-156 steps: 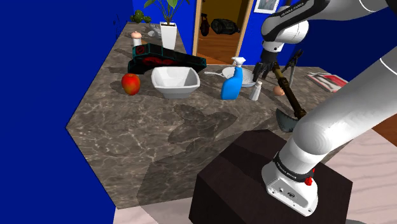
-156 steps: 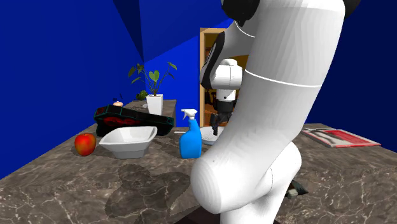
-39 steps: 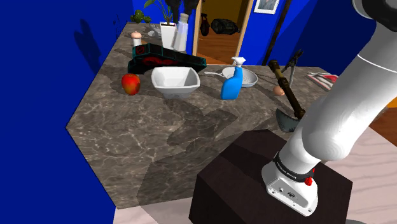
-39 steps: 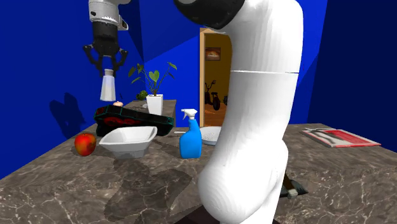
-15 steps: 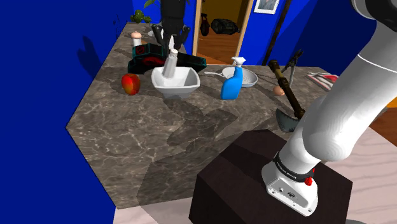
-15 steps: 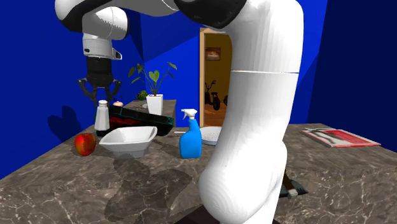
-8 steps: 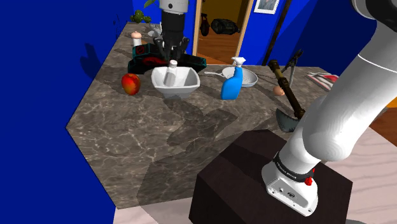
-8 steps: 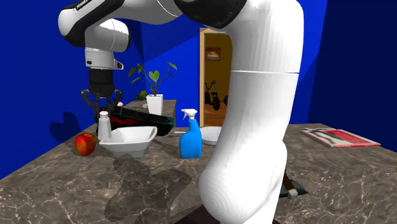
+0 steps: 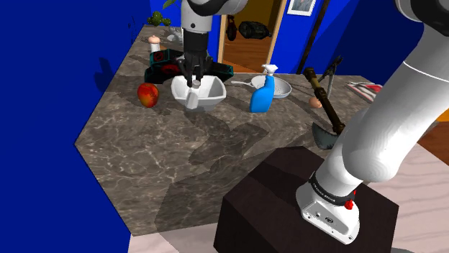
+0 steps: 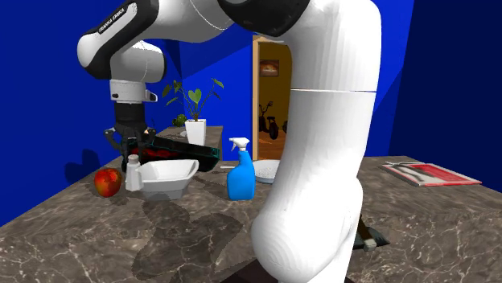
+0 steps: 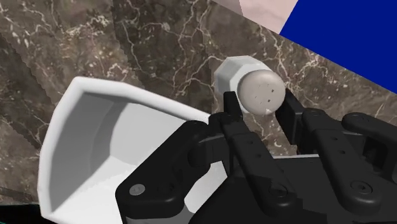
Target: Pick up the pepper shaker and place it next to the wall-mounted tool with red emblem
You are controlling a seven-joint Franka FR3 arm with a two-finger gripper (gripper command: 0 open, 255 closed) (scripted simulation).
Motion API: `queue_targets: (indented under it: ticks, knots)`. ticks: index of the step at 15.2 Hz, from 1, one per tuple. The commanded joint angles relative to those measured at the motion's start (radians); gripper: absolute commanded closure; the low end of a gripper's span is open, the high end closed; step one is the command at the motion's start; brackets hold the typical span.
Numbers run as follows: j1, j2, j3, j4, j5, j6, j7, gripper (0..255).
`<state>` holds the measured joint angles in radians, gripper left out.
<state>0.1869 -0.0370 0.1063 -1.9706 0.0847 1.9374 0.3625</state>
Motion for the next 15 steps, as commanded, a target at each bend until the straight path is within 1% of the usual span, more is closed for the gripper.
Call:
queue_targets:
  ticks: [1,15]
  knots:
    - [0.000,0.006,0.000,-0.019,0.000,0.026,-0.002,255]
    - [0.002,0.066,0.003,-0.142,0.001,0.208,-0.011,255]
